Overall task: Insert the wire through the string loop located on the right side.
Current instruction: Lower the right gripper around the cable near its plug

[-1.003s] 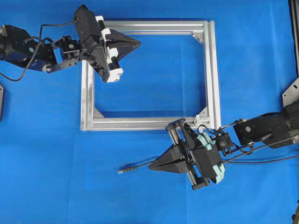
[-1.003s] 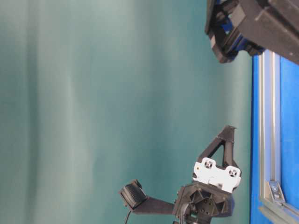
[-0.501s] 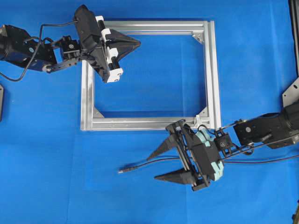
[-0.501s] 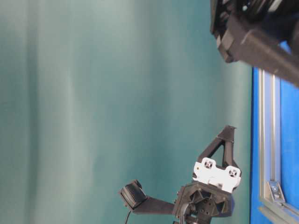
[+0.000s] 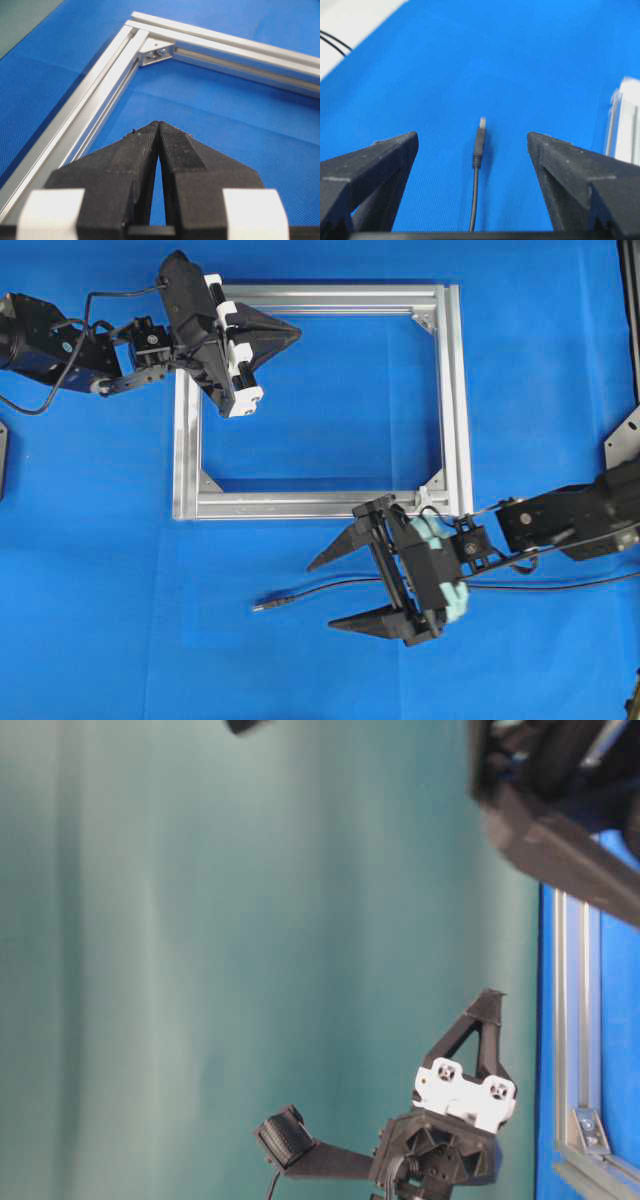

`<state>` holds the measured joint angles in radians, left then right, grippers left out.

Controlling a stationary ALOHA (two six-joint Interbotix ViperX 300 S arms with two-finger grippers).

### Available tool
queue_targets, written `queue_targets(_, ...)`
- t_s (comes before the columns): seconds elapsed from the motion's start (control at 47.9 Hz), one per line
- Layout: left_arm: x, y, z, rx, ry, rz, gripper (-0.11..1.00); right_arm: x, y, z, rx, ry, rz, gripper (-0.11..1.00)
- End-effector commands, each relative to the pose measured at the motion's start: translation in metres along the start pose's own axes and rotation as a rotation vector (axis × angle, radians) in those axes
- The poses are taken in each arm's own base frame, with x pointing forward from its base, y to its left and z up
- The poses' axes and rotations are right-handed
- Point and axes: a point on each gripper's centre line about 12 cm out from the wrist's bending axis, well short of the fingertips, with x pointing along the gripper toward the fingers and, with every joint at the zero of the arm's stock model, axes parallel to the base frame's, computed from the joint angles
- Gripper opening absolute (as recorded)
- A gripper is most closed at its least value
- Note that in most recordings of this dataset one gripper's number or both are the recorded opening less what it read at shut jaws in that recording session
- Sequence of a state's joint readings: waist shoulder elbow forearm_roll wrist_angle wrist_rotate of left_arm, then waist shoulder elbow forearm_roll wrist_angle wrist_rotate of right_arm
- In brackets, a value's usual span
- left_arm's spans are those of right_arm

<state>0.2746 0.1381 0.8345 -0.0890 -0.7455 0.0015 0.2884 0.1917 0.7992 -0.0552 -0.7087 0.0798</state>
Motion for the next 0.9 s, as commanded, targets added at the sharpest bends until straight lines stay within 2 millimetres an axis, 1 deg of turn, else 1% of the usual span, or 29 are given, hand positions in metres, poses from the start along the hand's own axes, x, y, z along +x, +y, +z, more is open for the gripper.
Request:
queue_targets(0.0,-0.002,-0.001,0.015,-0.001,-0.043,-0.003,0.0,0.006,0.0,0.005,0.013,-0.021,-0.007,0.87)
queue_targets(0.376,-0.005,-0.001,0.012,0.001,-0.035,-0.005,0.0,0.035,-0.006,-0.031,0.055,0.053,-0.046,0.86)
queue_targets(0.481,-0.006,-0.001,0.011,-0.003,-0.032,-0.004,0.0,0.041,-0.008,-0.036,0.062,0.063,-0.053,0.86)
queue_targets(0.564,-0.007,-0.001,0.009,-0.003,-0.027,-0.005,0.0,0.04,-0.008,-0.038,0.064,0.068,-0.055,0.86)
queue_targets(0.648,-0.007,-0.001,0.009,-0.003,-0.027,-0.005,0.0,0.041,-0.008,-0.039,0.064,0.069,-0.055,0.83)
queue_targets(0.71,-0.007,-0.001,0.009,-0.005,-0.027,-0.004,0.0,0.041,-0.008,-0.039,0.063,0.071,-0.055,0.76)
queue_targets(0.752,-0.007,-0.001,0.01,-0.003,-0.029,-0.005,0.0,0.041,-0.009,-0.039,0.062,0.072,-0.057,0.69)
queue_targets(0.878,-0.007,-0.001,0.009,-0.005,-0.027,-0.004,0.0,0.04,-0.009,-0.039,0.056,0.076,-0.055,0.33)
